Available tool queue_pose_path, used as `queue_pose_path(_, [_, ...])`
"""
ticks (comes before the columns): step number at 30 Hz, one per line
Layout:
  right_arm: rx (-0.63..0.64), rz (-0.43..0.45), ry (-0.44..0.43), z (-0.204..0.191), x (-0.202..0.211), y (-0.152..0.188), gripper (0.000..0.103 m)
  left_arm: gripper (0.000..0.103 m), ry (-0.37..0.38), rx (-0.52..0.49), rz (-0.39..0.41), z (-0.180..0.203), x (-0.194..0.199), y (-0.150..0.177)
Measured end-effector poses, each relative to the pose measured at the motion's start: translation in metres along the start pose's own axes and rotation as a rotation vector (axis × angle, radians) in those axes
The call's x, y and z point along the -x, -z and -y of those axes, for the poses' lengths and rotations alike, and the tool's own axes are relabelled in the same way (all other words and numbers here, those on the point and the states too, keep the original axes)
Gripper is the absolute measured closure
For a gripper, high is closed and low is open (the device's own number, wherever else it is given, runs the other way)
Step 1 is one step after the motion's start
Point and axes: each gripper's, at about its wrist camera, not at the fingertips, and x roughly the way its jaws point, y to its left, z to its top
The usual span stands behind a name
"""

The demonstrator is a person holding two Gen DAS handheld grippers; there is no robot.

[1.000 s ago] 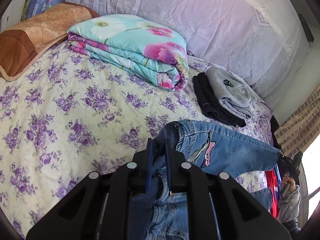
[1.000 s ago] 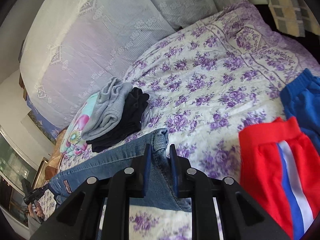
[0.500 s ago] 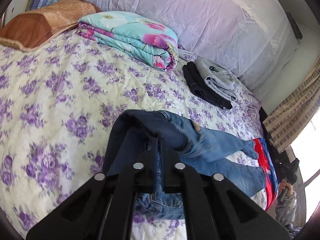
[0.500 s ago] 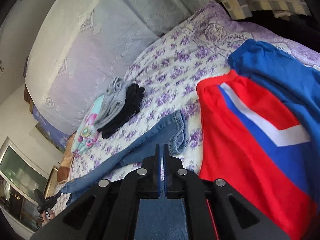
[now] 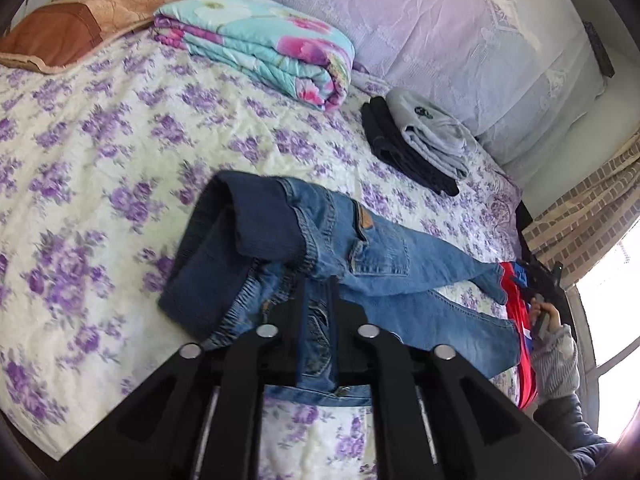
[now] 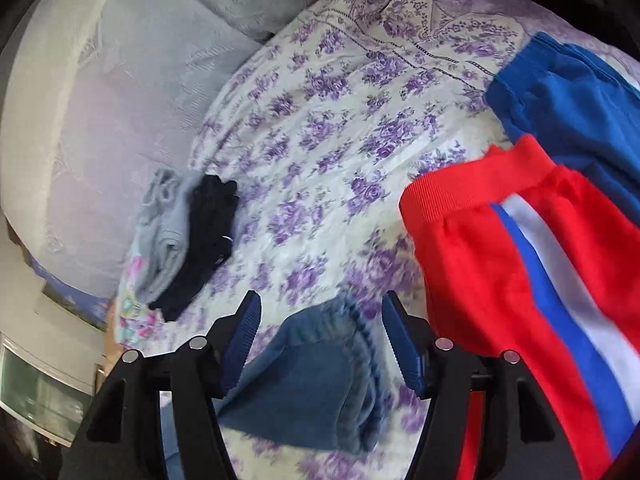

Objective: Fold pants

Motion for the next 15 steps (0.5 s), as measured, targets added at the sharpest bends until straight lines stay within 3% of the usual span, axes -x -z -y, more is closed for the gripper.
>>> queue_pose_path(3, [0.021,-0.055,-0.016,0.004,-0.019,0.003,0.039,0.065,-0.001,0.026,-0.024,0.005,-0.009,0.002])
queue_pose_path(5, [0.036,-0.052,-0.056,0.004,-0.021,0.009,0.048,0.053,0.008,0.045,-0.032,0.009,-0.011,0.003])
queue_pose_path(6, [0.048,-0.059,-0.089,0.002,-0.021,0.013,0.075,0.045,0.013,0.053,-0.034,0.010,-0.012,0.003])
queue_pose_path(7, [0.061,-0.049,-0.103,0.000,-0.019,0.016,0.091,0.039,0.019,0.065,-0.036,0.012,-0.013,0.002])
queue_pose_path(8, [0.080,-0.038,-0.113,-0.003,-0.016,0.020,0.096,0.036,0.027,0.078,-0.035,0.013,-0.014,0.001])
queue_pose_path(15, [0.151,0.040,-0.176,-0.031,0.035,0.032,0.096,0.033,0.041,0.184,-0.051,0.008,-0.036,-0.019])
